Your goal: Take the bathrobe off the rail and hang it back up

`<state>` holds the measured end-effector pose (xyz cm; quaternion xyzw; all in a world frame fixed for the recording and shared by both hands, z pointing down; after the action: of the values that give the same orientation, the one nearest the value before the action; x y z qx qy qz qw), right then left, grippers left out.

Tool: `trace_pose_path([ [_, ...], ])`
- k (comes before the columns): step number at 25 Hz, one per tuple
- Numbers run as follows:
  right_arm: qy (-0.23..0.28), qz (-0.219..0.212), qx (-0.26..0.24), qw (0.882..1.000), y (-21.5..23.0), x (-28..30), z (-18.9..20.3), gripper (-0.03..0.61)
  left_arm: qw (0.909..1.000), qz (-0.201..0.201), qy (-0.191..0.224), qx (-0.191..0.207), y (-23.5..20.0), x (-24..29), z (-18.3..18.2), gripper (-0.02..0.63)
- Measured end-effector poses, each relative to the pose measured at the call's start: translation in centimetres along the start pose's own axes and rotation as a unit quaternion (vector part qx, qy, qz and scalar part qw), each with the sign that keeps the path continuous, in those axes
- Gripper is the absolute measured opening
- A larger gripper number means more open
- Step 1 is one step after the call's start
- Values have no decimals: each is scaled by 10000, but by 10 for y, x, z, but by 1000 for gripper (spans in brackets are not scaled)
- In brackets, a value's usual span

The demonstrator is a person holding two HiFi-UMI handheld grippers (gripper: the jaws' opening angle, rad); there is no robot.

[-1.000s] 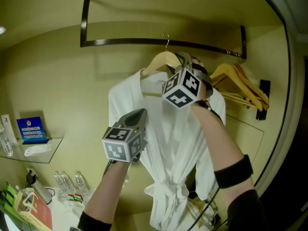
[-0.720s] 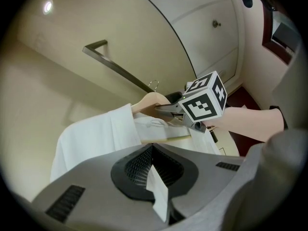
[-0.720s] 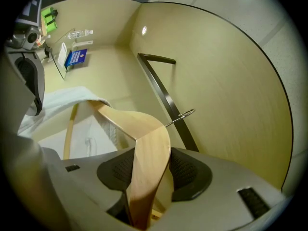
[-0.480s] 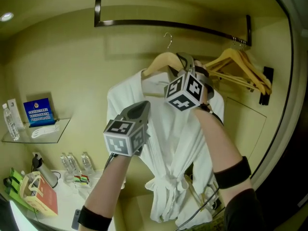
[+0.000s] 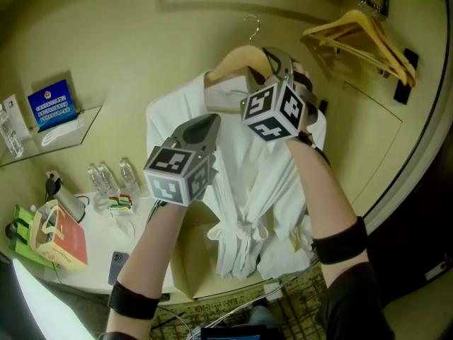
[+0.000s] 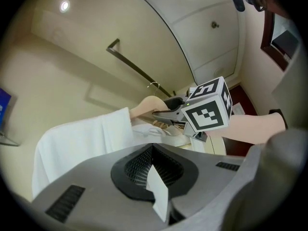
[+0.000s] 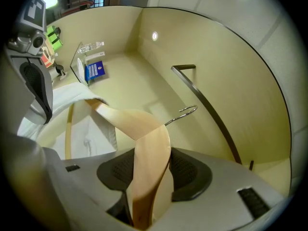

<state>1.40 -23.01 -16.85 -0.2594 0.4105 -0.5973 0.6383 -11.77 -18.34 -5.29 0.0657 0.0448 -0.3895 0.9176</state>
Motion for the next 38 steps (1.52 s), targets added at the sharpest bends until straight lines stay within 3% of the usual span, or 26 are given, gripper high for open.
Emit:
trace_pose_path([
  [11, 5, -839, 374, 9958, -108, -42, 67, 212, 9970, -316, -696, -143, 46, -30, 116, 3],
  [17, -159, -1499, 635, 9865, -196, -66, 123, 212, 9940, -533, -927, -219, 75, -60, 183, 3],
  [25, -287, -2177, 636, 9735, -328, -111, 195, 210, 9848, -943, -1295, -671, 94, -112, 304, 3],
  [32, -526, -2734, 566, 9588, -425, -139, 253, 210, 9764, -1018, -1609, -1021, 103, -133, 386, 3],
  [38, -1110, -3307, 536, 9357, -520, -165, 330, 210, 9695, -1024, -1919, -1125, 108, -137, 456, 3],
])
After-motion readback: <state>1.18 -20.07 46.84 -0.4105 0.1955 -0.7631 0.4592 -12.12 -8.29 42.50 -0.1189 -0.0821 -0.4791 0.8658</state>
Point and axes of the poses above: the fingertips, and each gripper's own axes: x forward along the fingers, y to its right, z out of its underside, the point moved 6 cm from there along -x, backward along the fingers, and after that the axes turned 6 degrees about -y, right-handed, at the moved point
